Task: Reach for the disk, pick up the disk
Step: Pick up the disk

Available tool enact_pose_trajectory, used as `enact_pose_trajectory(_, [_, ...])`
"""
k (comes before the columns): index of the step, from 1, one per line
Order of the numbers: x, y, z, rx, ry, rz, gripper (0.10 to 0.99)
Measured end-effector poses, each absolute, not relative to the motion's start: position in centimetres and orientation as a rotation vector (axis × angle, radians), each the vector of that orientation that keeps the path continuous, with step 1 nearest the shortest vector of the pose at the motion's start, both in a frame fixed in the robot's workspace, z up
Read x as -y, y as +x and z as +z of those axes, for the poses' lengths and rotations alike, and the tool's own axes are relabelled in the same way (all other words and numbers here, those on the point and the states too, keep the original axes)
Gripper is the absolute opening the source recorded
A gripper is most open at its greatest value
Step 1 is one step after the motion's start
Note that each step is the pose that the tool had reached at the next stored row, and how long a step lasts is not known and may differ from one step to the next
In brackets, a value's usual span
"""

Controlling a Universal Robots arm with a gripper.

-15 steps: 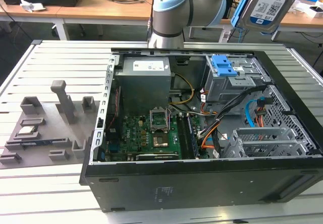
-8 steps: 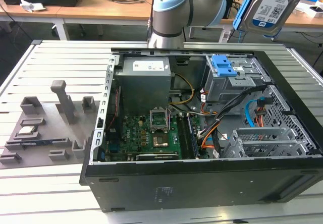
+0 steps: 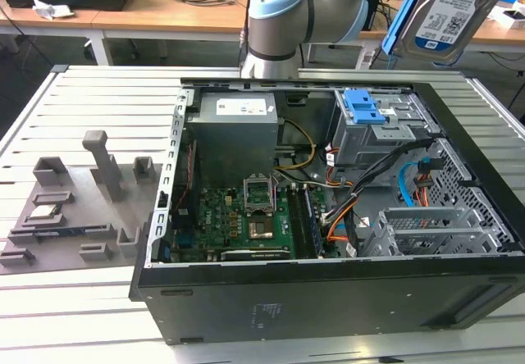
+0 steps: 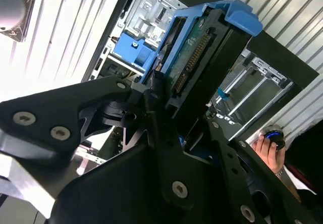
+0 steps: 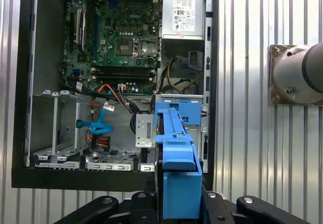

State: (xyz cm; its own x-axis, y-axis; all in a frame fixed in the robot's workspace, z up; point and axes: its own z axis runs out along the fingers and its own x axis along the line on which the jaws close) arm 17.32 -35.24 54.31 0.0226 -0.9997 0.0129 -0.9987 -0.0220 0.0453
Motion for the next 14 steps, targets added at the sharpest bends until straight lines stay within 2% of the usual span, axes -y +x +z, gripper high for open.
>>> enact_pose_trajectory(14, [37.3,17.3,54.3,2.168,2.216,-0.035,0.361])
